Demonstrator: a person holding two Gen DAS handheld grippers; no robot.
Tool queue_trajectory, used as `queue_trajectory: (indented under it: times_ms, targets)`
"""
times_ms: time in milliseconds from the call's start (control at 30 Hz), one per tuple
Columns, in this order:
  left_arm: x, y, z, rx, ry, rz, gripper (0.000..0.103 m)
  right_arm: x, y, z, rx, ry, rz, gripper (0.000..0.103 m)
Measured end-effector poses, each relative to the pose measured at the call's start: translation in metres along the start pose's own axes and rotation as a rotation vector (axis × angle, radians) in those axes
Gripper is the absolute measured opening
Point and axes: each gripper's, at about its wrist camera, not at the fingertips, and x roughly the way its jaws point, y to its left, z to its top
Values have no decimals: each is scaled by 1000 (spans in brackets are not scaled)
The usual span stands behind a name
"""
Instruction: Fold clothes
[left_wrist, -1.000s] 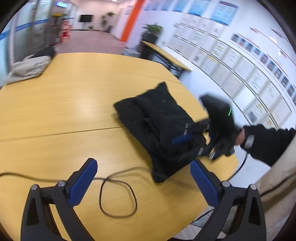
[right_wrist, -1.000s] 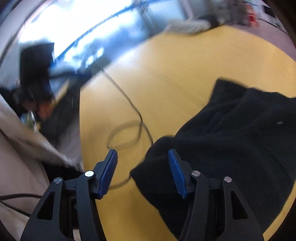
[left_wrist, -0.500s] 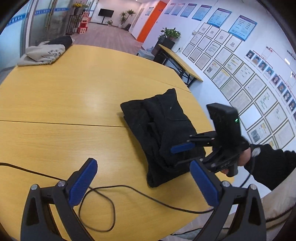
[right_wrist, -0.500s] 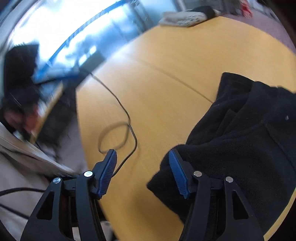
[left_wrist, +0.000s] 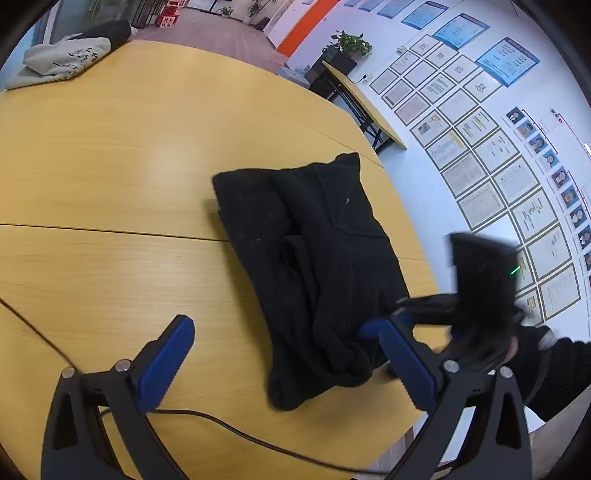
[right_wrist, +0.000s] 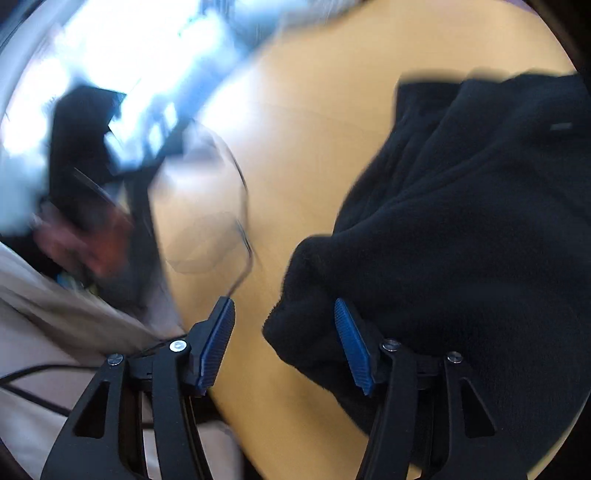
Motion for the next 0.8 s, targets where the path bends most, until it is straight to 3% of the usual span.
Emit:
queue_trajectory:
  times_ms: [67, 133, 167, 300, 400, 567, 667, 800]
  targets:
    - [21, -6, -1, -30, 19, -2, 102, -56, -11, -7, 74, -166, 40, 77]
    - [46, -9, -5, -80, 50, -25, 102, -101, -31, -23, 126, -238, 17, 90]
    - [58, -11, -7, -94, 60, -48, 102, -119, -48, -34, 160, -236, -4, 94]
    - [106, -18, -16, -173, 114, -152, 102, -128, -119, -78, 334, -159, -27, 96]
    - [125, -18, -19, -222, 120, -144, 103, -136, -186, -85, 421, -135, 23, 96]
    - [125, -10, -25, -286, 119, -146, 103, -104, -238, -50, 439, -157, 133, 96]
    - [121, -5, -34, -335, 197, -44, 103, -91, -251, -18, 388, -134, 135, 96]
    - [127, -2, -56, -396, 265, -68, 103, -73, -250, 17, 317, -77, 117, 98]
